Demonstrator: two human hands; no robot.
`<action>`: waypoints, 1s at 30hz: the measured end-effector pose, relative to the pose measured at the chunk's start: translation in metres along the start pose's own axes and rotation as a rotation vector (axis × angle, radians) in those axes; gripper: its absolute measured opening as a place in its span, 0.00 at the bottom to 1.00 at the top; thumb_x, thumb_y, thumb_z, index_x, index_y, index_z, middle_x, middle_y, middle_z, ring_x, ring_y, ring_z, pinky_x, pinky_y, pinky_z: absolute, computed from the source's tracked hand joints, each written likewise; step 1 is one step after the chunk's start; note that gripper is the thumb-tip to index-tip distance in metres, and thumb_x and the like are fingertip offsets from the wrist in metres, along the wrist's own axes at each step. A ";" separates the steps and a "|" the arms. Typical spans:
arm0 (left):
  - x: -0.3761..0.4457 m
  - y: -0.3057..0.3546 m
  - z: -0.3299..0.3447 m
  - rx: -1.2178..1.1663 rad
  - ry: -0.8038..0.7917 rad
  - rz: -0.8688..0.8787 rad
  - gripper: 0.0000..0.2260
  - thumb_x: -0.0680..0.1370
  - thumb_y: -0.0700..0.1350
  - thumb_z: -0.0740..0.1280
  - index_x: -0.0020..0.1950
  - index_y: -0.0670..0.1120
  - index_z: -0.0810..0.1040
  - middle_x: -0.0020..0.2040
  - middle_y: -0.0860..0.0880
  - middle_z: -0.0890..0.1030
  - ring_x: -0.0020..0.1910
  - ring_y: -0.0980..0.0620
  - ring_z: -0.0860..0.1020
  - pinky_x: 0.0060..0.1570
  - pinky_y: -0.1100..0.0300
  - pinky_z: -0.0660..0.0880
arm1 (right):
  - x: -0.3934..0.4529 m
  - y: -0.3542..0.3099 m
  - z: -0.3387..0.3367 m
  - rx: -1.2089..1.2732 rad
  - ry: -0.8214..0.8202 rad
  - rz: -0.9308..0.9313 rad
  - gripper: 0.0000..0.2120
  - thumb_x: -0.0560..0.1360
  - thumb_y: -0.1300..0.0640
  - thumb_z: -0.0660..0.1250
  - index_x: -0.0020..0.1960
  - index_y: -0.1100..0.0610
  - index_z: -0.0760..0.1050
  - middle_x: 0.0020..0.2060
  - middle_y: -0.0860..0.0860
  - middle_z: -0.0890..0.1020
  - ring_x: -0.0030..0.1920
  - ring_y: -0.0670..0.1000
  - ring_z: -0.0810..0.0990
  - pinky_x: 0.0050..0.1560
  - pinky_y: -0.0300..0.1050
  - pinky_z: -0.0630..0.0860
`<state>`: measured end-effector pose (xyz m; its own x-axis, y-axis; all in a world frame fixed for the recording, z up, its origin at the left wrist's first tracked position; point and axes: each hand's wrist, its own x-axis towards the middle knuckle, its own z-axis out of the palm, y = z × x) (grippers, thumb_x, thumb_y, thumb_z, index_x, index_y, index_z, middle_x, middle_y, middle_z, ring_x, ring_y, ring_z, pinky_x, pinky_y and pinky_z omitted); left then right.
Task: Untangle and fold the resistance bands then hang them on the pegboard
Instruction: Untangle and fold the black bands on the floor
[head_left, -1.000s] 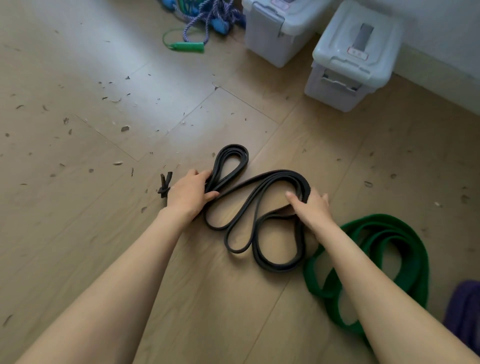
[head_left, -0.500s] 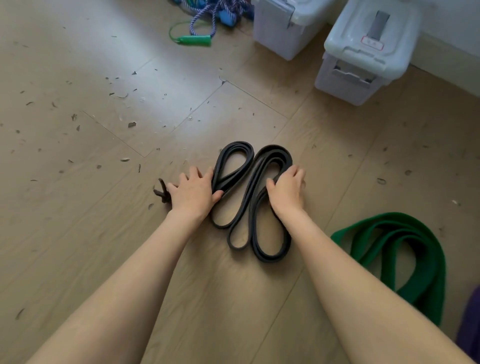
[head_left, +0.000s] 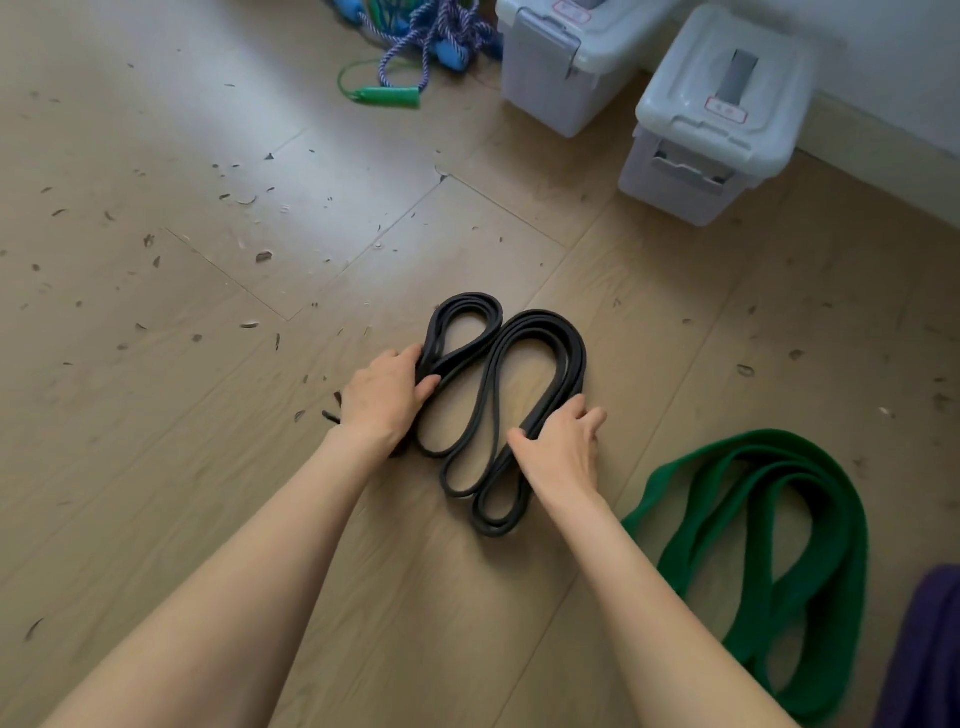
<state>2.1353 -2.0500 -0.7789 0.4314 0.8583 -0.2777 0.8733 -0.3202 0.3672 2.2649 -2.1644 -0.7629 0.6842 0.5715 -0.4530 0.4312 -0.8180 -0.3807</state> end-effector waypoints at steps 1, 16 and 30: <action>0.000 0.001 0.002 0.000 0.005 0.009 0.19 0.78 0.53 0.60 0.67 0.48 0.68 0.56 0.42 0.76 0.55 0.39 0.75 0.50 0.49 0.73 | 0.000 0.001 -0.001 0.022 -0.012 0.016 0.30 0.72 0.53 0.67 0.66 0.65 0.58 0.61 0.59 0.62 0.56 0.62 0.73 0.51 0.50 0.72; -0.008 0.007 0.012 0.286 0.132 -0.010 0.34 0.77 0.62 0.54 0.75 0.41 0.52 0.69 0.39 0.66 0.65 0.40 0.67 0.60 0.48 0.64 | -0.022 0.014 0.010 -0.129 -0.023 0.019 0.37 0.76 0.38 0.57 0.73 0.62 0.54 0.69 0.58 0.58 0.67 0.59 0.59 0.64 0.53 0.62; -0.022 -0.026 -0.010 0.016 0.015 0.030 0.20 0.80 0.54 0.55 0.72 0.55 0.63 0.62 0.44 0.71 0.58 0.41 0.74 0.56 0.50 0.69 | -0.050 -0.025 0.046 -0.388 -0.032 -0.809 0.14 0.76 0.58 0.56 0.60 0.58 0.72 0.60 0.53 0.73 0.65 0.55 0.63 0.68 0.52 0.52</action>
<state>2.1007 -2.0564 -0.7735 0.4544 0.8540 -0.2535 0.8634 -0.3523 0.3611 2.1927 -2.1695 -0.7677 0.0711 0.9794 -0.1888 0.9467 -0.1259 -0.2966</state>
